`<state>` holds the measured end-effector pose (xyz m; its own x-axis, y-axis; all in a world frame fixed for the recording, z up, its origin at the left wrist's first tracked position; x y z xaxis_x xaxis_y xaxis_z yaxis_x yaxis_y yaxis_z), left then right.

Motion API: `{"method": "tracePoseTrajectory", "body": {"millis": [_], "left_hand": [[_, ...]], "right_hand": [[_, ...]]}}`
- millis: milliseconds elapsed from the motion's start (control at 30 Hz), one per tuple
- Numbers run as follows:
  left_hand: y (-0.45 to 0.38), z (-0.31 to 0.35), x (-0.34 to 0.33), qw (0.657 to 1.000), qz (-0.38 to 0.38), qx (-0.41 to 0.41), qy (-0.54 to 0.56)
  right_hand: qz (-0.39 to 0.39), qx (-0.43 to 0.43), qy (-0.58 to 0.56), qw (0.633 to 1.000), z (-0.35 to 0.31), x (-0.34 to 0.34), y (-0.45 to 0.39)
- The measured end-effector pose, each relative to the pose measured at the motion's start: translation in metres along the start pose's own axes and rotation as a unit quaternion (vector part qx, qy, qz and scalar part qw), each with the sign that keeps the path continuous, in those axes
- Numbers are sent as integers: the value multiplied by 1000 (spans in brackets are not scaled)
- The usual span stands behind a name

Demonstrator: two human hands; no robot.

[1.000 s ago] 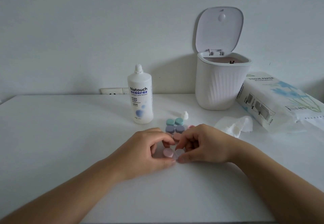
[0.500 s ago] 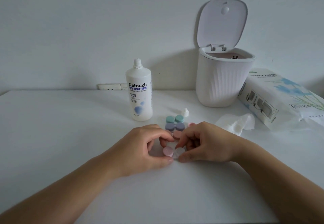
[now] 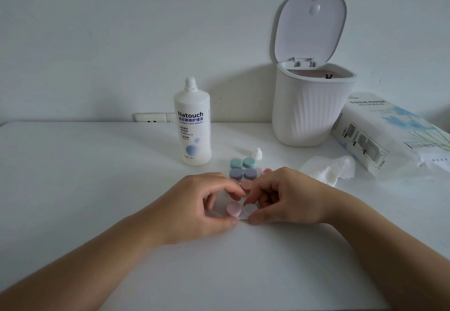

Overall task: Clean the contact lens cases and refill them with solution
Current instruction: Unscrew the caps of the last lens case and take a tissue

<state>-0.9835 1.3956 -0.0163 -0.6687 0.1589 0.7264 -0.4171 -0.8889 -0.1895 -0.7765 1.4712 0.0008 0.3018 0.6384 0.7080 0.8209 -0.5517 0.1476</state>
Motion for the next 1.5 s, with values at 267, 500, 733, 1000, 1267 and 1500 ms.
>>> {"method": "tracePoseTrajectory", "body": {"millis": [267, 500, 733, 1000, 1267, 1500], "left_hand": [[-1, 1, 0, 1000, 4, 0, -9], [1, 0, 0, 1000, 3, 3, -20], [-2, 2, 2, 1000, 5, -10, -9], [-1, -1, -1, 1000, 5, -1, -25], [-1, 0, -1, 1000, -3, -4, -23], [-2, -3, -2, 1000, 2, 0, -22]], "right_hand": [[-2, 1, 4, 1000, 0, 0, 0], [-4, 2, 12, 1000, 0, 1, 1], [-6, 1, 9, 1000, -2, 1, 1], [-8, 0, 11, 1000, -2, 1, 1], [-5, 3, 9, 1000, -2, 1, 1], [-6, 0, 16, 1000, -3, 1, 1]]}}
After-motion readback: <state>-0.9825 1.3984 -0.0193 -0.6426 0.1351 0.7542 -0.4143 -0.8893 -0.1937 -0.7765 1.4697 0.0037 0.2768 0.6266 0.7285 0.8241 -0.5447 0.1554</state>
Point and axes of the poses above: each hand's wrist, its own y-axis away from the middle knuckle, its own x-axis out of the back of the hand, z = x × y, the point moved 2 cm from there along -y, towards the middle knuckle, and after that the axes turned 9 degrees about -z, right-handed, at the moved point
